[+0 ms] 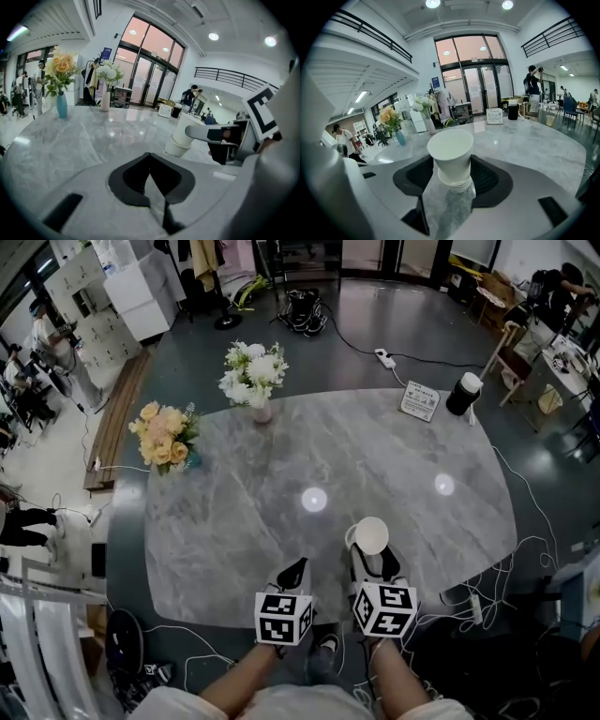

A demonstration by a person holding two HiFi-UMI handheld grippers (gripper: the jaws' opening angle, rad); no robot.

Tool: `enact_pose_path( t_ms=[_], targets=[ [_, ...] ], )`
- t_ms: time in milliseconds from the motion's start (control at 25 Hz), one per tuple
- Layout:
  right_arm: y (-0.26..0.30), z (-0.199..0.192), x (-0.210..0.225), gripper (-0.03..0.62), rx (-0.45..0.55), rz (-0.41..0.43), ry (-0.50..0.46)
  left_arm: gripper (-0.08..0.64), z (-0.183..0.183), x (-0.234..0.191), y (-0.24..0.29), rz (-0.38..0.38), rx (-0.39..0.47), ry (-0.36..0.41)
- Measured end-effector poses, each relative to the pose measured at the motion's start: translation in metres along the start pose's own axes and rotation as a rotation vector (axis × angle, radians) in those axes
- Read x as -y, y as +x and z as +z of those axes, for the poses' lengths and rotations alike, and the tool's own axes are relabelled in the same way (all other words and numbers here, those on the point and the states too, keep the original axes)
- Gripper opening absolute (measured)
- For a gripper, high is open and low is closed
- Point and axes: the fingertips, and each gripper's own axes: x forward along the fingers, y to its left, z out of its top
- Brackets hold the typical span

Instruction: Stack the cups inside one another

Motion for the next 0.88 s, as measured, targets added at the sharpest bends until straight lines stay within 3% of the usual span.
enact_pose_path(
  t_ms=[880],
  targets=[
    [0.009,-0.015,0.003,0.229,-0.049,-0.001,-0.017,-0.005,-0.004,-0.002,0.013,-0.013,-0.024,-0.007]
  ],
)
